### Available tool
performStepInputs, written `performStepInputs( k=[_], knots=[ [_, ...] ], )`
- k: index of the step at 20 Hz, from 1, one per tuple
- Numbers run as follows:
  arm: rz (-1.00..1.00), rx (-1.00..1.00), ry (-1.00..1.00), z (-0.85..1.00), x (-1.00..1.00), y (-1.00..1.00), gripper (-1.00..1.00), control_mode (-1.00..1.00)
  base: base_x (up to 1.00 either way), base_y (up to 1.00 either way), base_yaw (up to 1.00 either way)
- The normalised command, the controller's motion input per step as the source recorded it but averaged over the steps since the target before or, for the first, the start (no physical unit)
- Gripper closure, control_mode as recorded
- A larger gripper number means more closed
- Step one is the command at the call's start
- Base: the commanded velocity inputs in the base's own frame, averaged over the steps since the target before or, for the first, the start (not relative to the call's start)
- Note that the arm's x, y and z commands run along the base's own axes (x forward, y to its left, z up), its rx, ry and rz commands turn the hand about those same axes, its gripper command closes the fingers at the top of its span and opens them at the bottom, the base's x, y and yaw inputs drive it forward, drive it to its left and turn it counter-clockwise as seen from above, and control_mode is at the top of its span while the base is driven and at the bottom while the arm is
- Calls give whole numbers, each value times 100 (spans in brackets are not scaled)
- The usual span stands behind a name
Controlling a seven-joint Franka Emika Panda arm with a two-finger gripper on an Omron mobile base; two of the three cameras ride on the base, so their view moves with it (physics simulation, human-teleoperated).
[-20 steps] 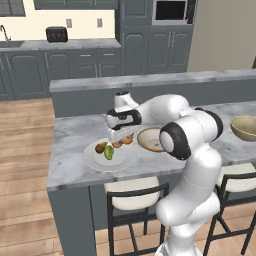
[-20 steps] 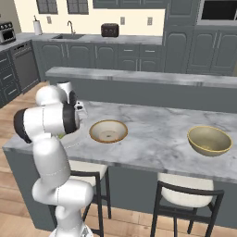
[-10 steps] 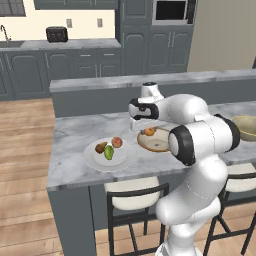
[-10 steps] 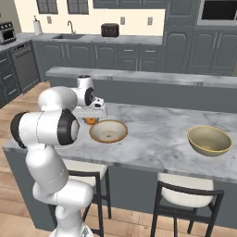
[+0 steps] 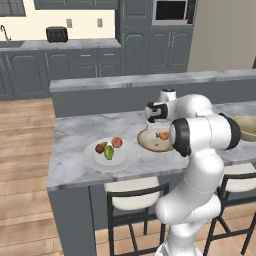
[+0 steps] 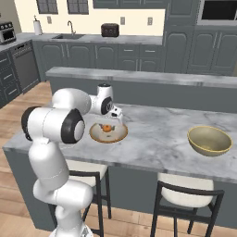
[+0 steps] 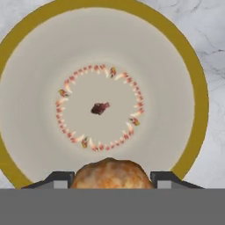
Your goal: Take the fruits from the plate on the dining counter and place two fruits in each bowl.
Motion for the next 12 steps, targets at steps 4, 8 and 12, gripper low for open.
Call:
performStepInputs(
  k=[4,8,12],
  knots=[
    [-3,0,0,-24,4,-18,100,-100,0,0,0],
    [0,0,-3,-16,6,-10,100,-100,0,0,0],
    [0,0,-4,-29,10,-2,100,-100,0,0,0]
  ],
)
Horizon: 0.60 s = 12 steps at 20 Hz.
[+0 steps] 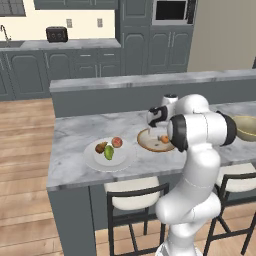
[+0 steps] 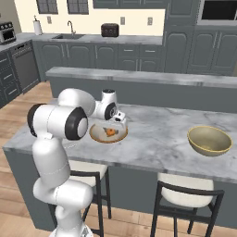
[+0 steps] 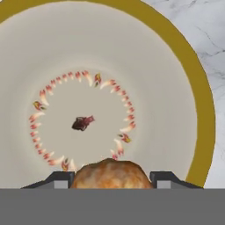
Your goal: Take the fruits from the plate on the dining counter and place two fruits in each bowl.
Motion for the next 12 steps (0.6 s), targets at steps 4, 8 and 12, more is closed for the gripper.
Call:
performStepInputs(
  k=[4,8,12],
  knots=[
    [0,0,-1,-14,6,-2,-100,-100,0,0,0],
    [0,0,0,-4,3,-1,-100,-100,0,0,0],
    [0,0,0,0,3,0,-100,-100,0,0,0]
  ],
)
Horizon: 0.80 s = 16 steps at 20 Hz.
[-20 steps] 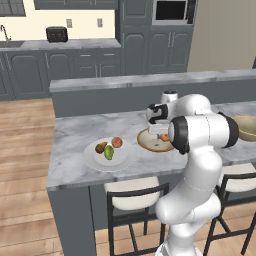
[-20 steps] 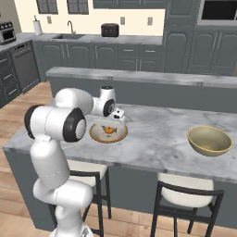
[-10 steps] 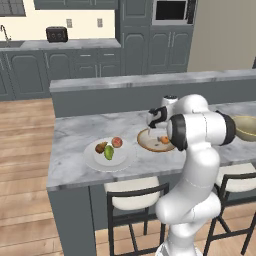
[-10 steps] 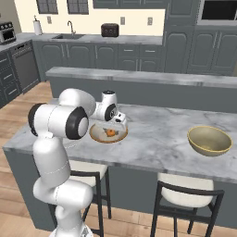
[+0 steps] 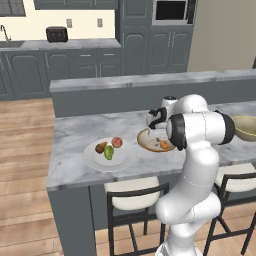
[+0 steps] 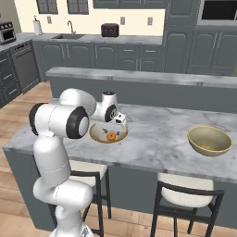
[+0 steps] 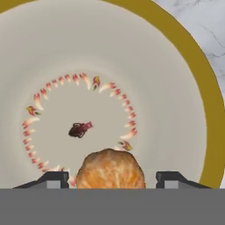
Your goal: Take the fruits from the plate on the dining counter and place two fruits in each bowl.
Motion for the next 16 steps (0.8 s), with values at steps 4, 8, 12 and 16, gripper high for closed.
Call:
performStepInputs(
  k=[4,8,12,16],
  knots=[
    [2,0,0,10,0,0,-100,-100,0,0,0],
    [9,0,0,65,-1,47,-100,-100,0,0,0],
    [19,0,-2,61,-2,100,-100,-100,0,0,0],
    [15,0,0,7,0,100,-100,-100,0,0,0]
  ],
)
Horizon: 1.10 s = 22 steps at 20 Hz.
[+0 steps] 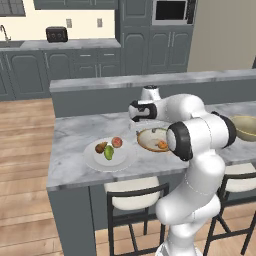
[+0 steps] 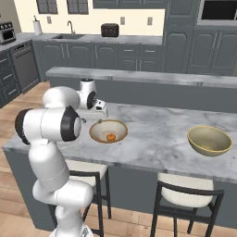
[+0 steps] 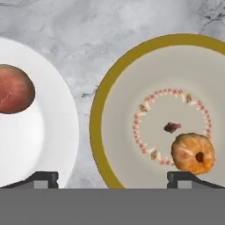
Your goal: Take the fruits from the plate on the dining counter and place two fruits in each bowl.
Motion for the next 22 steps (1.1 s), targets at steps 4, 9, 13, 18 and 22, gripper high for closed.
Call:
performStepInputs(
  k=[4,9,13,18,22],
  knots=[
    [3,1,4,0,-4,100,-100,-100,0,0,0],
    [2,-2,0,-8,-10,100,-100,-100,0,0,0],
    [4,-7,0,-23,-17,99,-100,-100,0,0,0],
    [3,1,1,-24,-8,61,-100,-100,0,0,0],
    [-1,1,0,-32,0,2,-100,-100,0,0,0]
  ],
)
